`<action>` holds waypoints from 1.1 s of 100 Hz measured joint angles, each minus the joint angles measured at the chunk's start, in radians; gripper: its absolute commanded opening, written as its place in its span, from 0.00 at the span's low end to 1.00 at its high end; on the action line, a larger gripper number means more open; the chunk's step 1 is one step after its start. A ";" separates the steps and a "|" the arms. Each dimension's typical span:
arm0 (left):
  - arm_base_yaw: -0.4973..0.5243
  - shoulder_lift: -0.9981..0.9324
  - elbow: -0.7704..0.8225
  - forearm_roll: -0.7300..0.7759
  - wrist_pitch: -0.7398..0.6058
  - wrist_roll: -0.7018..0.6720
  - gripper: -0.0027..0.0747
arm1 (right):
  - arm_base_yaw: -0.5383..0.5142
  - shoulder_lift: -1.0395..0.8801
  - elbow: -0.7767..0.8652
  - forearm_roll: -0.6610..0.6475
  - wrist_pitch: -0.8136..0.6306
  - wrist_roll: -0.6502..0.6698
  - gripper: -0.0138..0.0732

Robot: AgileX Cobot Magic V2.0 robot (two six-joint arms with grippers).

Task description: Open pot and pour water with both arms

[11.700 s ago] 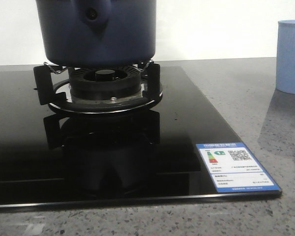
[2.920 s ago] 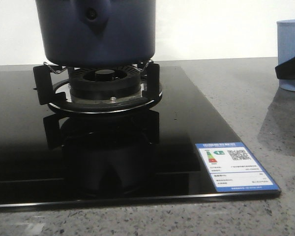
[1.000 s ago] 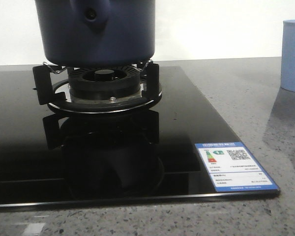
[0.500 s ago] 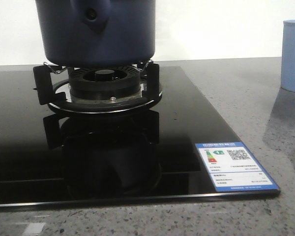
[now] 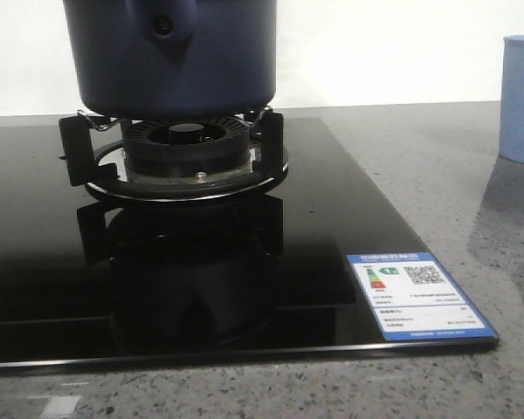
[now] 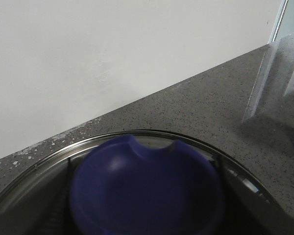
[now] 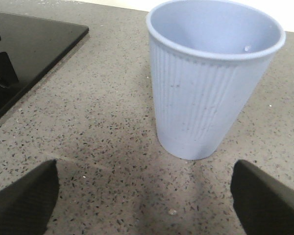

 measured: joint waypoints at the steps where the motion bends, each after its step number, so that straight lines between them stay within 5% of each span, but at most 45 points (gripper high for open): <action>1: 0.000 0.000 0.000 0.000 0.000 0.000 0.48 | 0.000 0.000 0.000 0.000 0.000 0.000 0.90; 14: 0.000 0.001 0.000 0.000 0.000 0.000 0.52 | 0.000 0.000 0.000 0.000 0.000 0.000 0.90; 32: 0.000 0.002 0.000 0.004 0.004 0.000 0.80 | 0.000 0.000 0.000 0.000 -0.002 0.000 0.90; 69: 0.000 -0.108 -0.004 0.044 0.006 0.000 0.80 | 0.000 0.000 0.000 0.000 -0.086 0.000 0.87; 82: 0.025 -0.211 -0.005 0.136 0.006 0.000 0.63 | 0.000 0.000 0.000 0.024 -0.207 0.028 0.66; 98: 0.145 -0.319 -0.006 0.162 0.033 0.000 0.14 | 0.000 0.000 -0.009 0.043 -0.366 0.043 0.08; 102: 0.177 -0.344 -0.006 0.163 0.056 0.000 0.00 | 0.000 0.000 -0.015 0.043 -0.414 0.044 0.09; 110: 0.254 -0.385 -0.006 0.164 0.117 0.000 0.01 | 0.000 -0.003 -0.043 0.044 -0.483 0.051 0.11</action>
